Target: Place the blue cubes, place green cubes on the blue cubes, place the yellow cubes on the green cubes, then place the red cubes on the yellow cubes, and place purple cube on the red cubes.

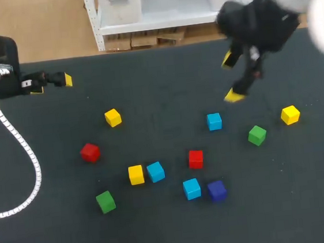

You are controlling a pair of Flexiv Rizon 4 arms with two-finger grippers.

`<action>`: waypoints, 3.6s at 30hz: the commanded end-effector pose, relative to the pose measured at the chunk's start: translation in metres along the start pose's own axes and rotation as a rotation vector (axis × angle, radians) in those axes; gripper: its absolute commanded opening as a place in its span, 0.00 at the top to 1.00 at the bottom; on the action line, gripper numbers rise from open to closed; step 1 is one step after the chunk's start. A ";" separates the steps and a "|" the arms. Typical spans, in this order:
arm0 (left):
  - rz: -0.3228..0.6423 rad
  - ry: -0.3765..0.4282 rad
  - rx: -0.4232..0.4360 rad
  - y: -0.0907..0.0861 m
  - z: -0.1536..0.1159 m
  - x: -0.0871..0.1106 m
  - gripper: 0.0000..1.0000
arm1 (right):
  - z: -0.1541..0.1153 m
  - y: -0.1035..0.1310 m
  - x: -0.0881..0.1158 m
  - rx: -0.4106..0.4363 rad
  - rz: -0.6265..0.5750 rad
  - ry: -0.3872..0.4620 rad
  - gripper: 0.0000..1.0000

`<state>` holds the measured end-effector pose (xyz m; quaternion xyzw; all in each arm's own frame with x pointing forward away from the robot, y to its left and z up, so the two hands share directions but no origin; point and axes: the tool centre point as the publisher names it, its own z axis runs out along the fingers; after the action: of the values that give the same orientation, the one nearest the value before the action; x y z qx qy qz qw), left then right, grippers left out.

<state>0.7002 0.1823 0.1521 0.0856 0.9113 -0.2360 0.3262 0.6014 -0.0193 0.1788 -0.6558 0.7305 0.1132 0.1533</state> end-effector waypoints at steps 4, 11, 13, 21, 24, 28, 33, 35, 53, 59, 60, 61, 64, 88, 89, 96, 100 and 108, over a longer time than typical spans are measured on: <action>0.002 -0.005 0.011 0.002 0.000 0.001 0.00 | 0.063 0.041 -0.028 -0.203 -0.463 0.406 0.00; 0.002 -0.005 0.011 0.002 0.000 0.001 0.00 | 0.090 0.080 -0.028 -0.244 -0.540 0.474 0.00; 0.002 -0.005 0.011 0.002 0.000 0.001 0.00 | 0.094 0.089 -0.025 -0.267 -0.567 0.484 0.00; 0.002 -0.005 0.011 0.002 0.000 0.001 0.00 | 0.113 0.108 -0.013 -0.351 -0.594 0.525 0.00; 0.002 -0.005 0.011 0.002 0.000 0.001 0.00 | 0.120 0.110 -0.014 -0.371 -0.564 0.512 0.00; 0.002 -0.005 0.011 0.002 0.000 0.001 0.00 | 0.133 0.112 -0.018 -0.405 -0.522 0.491 0.00; 0.002 -0.005 0.011 0.002 0.000 0.001 0.00 | 0.148 0.113 -0.017 -0.422 -0.457 0.504 0.00; 0.002 -0.005 0.011 0.002 0.000 0.001 0.00 | 0.153 0.112 -0.015 -0.410 -0.413 0.507 0.00; 0.002 -0.005 0.011 0.002 0.000 0.001 0.00 | 0.173 0.118 -0.004 -0.226 -0.316 0.527 0.00; 0.002 -0.005 0.011 0.002 0.000 0.001 0.00 | 0.179 0.118 -0.002 -0.240 -0.314 0.517 0.00; 0.002 -0.005 0.011 0.002 0.000 0.001 0.00 | 0.179 0.118 -0.002 -0.239 -0.312 0.516 0.00; 0.002 -0.005 0.011 0.002 0.000 0.001 0.00 | 0.179 0.118 -0.002 -0.238 -0.309 0.513 0.00; 0.002 -0.005 0.011 0.002 0.000 0.001 0.00 | 0.183 0.116 -0.001 -0.234 -0.304 0.518 0.00; 0.002 -0.005 0.011 0.002 0.000 0.001 0.00 | 0.178 0.100 -0.004 -0.236 -0.285 0.505 1.00; 0.002 -0.005 0.011 0.002 0.000 0.001 0.00 | 0.172 0.094 -0.007 -0.235 -0.278 0.497 1.00; 0.002 -0.005 0.011 0.002 0.000 0.001 0.00 | 0.151 0.050 -0.032 -0.209 -0.243 0.457 1.00; 0.002 -0.005 0.011 0.002 0.000 0.001 0.00 | 0.146 0.025 -0.036 -0.184 -0.220 0.460 1.00; 0.002 -0.005 0.011 0.002 0.000 0.001 0.00 | 0.163 -0.003 -0.020 -0.193 -0.168 0.500 1.00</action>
<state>0.7002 0.1824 0.1521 0.0856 0.9114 -0.2359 0.3263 0.6057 0.0556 0.0459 -0.7350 0.6744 -0.0085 -0.0707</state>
